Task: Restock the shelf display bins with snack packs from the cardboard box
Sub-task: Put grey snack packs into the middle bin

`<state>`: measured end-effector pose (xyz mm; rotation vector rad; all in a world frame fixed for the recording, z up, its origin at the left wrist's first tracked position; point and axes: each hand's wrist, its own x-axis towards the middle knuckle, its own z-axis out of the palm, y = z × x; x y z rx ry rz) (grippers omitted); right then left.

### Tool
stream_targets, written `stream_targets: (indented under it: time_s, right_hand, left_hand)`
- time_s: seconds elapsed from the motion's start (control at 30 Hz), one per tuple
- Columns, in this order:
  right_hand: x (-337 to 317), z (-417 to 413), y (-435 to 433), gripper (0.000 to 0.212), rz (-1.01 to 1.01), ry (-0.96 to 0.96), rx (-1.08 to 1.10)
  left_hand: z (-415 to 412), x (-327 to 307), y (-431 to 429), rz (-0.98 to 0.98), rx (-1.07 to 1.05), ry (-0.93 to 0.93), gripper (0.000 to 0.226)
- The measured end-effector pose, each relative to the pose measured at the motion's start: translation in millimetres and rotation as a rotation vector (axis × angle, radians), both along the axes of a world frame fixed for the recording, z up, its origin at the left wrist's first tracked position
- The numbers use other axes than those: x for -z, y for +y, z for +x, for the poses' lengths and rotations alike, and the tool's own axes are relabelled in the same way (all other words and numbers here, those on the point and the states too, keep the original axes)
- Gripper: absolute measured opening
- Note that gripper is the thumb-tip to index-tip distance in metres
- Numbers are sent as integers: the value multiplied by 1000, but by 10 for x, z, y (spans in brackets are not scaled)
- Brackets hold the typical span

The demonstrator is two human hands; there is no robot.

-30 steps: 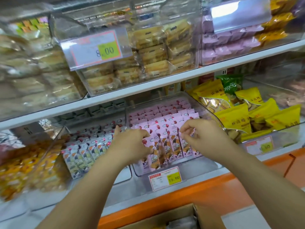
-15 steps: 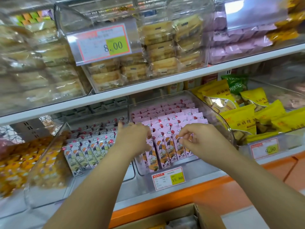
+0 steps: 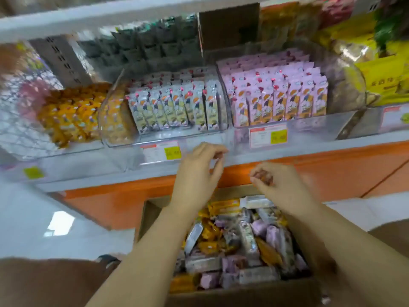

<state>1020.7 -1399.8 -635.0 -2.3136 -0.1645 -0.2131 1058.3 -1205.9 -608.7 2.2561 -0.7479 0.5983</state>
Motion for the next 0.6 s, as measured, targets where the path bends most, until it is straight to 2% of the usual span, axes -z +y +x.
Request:
stream_targets:
  time_s: [0.13,0.2,0.27,0.3,0.37,0.43,0.5,0.6]
  right_hand:
    - [445,-104,96,11,-184,291,-37]
    - [642,-115,110,20,-251,493,-84]
    - [808,-125,160,32,-350,645,-160]
    - [873,-133,204,40,-386,684,-177]
    - [961,-132,292,56,-442,700,-165]
    - [1022,-96,370,67,-478,713,-154]
    - [1085,-56,428,75,-428,786,-143]
    - [1171,-20,453,79,-425,820,-112]
  left_hand:
    - [-178,521,351,77,-37,95,16]
    - [-206,801,516,101,-80,334,17]
    - [-201,1086,651,162,-130,671,25]
    - [-196,1227,717,221,-158,791,29]
    - [-202,1432,830,317,-214,913,35]
    - [-207,1537,910,378,-241,996,41]
    - [-222,1610,986,436,-234,1085,49]
    - [-262,1679,1067,452,-243,1131,57]
